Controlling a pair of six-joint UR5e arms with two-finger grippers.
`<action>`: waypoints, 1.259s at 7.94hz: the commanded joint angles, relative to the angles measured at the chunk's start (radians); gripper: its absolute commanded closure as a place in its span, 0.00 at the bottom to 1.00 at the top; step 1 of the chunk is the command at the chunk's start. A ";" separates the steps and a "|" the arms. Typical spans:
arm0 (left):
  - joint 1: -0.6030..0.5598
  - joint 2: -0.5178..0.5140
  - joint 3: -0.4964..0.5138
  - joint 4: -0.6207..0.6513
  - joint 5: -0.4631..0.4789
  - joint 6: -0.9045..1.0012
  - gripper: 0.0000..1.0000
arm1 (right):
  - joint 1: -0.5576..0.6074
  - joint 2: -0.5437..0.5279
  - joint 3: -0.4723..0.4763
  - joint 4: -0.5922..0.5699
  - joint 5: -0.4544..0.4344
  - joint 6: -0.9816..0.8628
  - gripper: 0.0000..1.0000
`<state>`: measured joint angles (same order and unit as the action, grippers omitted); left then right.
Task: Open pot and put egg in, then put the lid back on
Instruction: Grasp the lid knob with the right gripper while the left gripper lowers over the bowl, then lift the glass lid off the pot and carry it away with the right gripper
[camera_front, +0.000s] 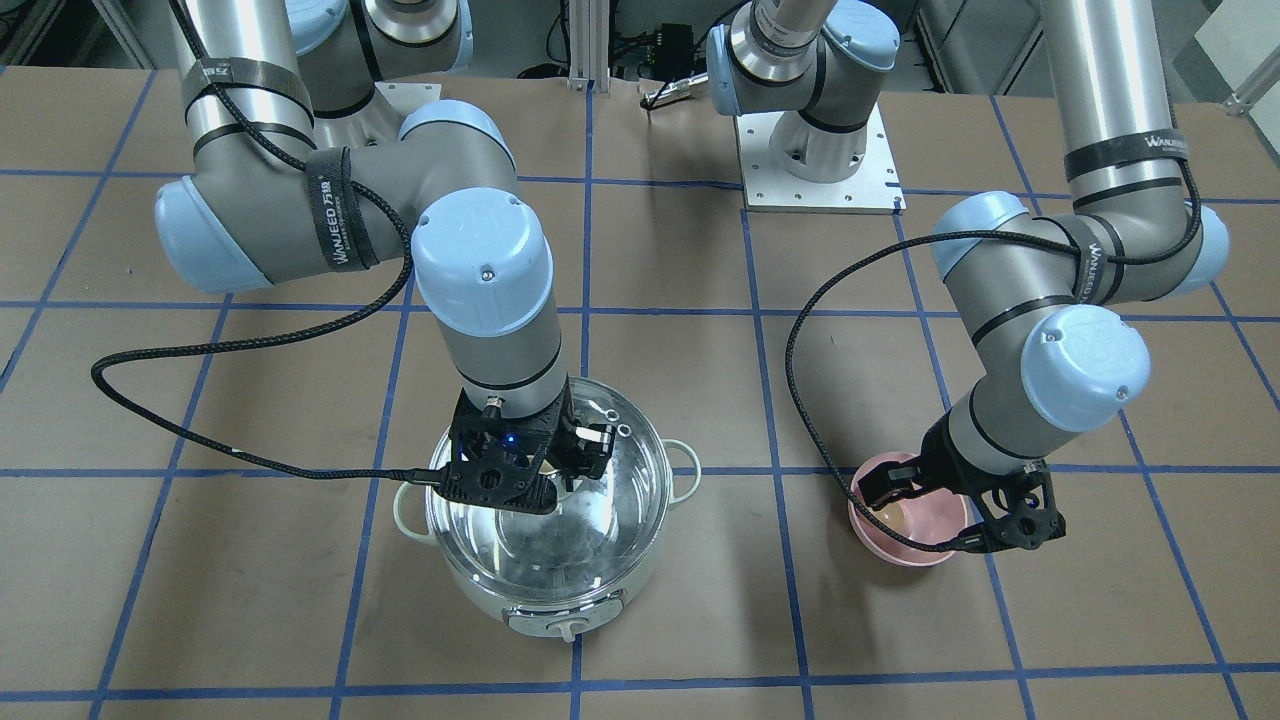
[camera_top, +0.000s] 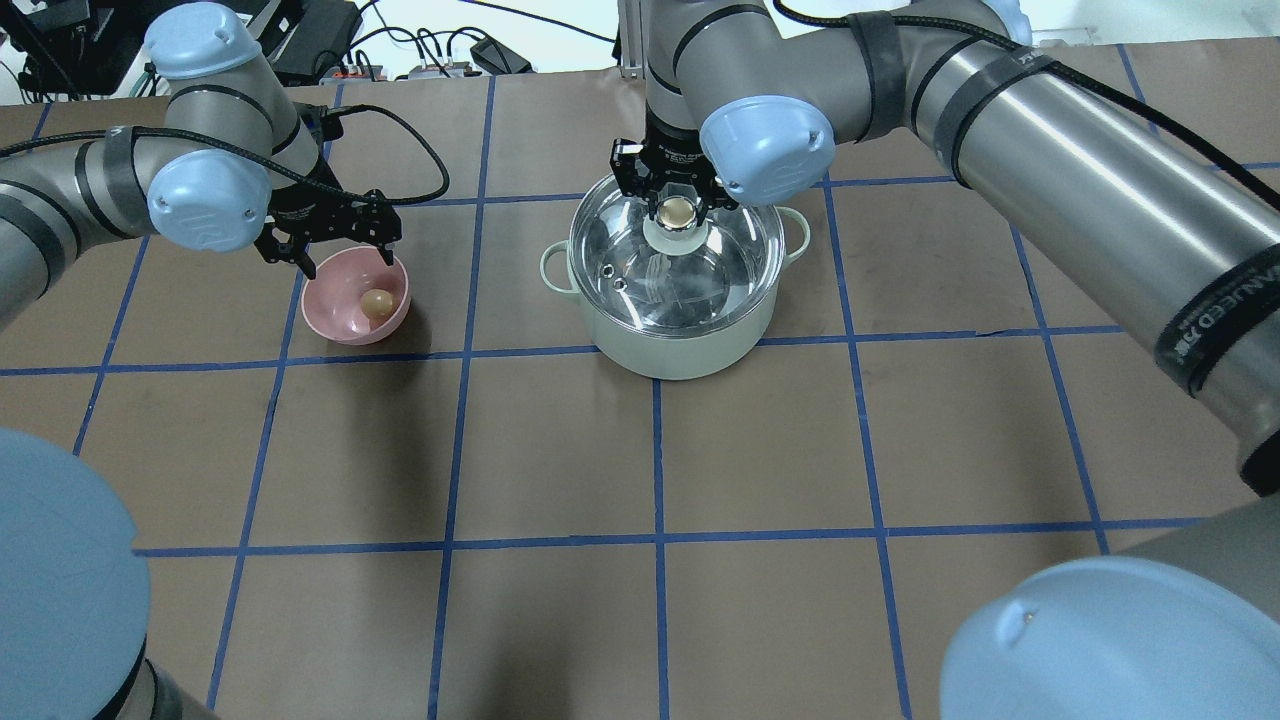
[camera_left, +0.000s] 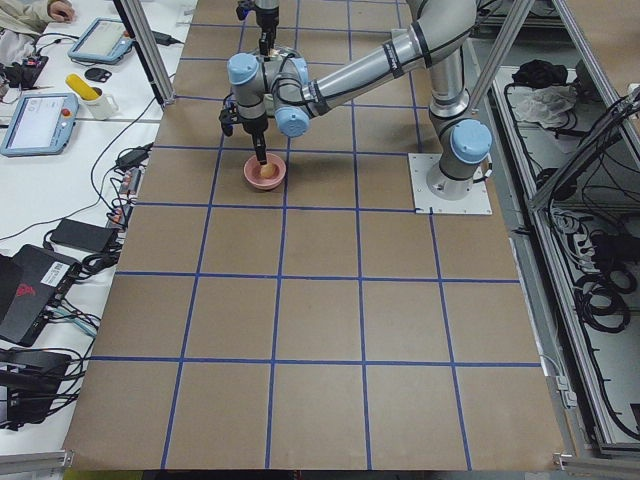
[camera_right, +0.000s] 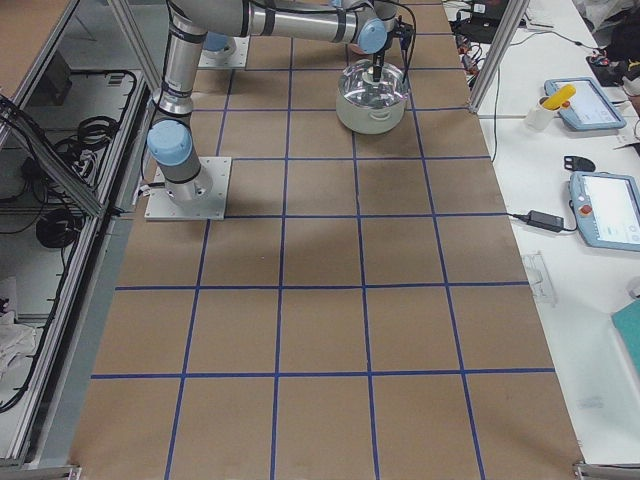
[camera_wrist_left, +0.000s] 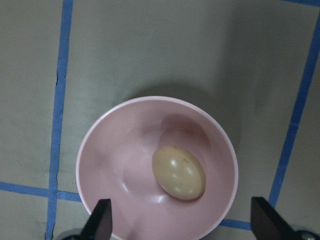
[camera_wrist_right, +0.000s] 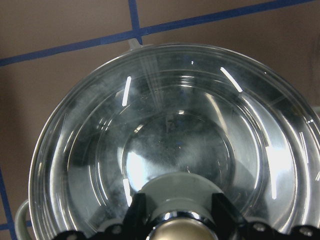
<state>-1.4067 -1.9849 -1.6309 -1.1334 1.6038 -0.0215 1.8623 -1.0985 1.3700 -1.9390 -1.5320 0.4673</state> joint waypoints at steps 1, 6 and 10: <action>0.026 -0.034 -0.004 0.037 -0.004 0.087 0.03 | 0.000 -0.032 -0.018 0.029 -0.011 -0.013 0.76; 0.028 -0.057 -0.033 0.040 -0.007 0.193 0.03 | -0.209 -0.356 -0.025 0.424 0.034 -0.238 0.75; 0.028 -0.058 -0.033 0.040 0.027 0.164 0.03 | -0.311 -0.526 0.020 0.626 0.023 -0.352 0.74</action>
<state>-1.3791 -2.0426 -1.6650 -1.0938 1.6053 0.1724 1.5690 -1.5595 1.3564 -1.3710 -1.5038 0.1355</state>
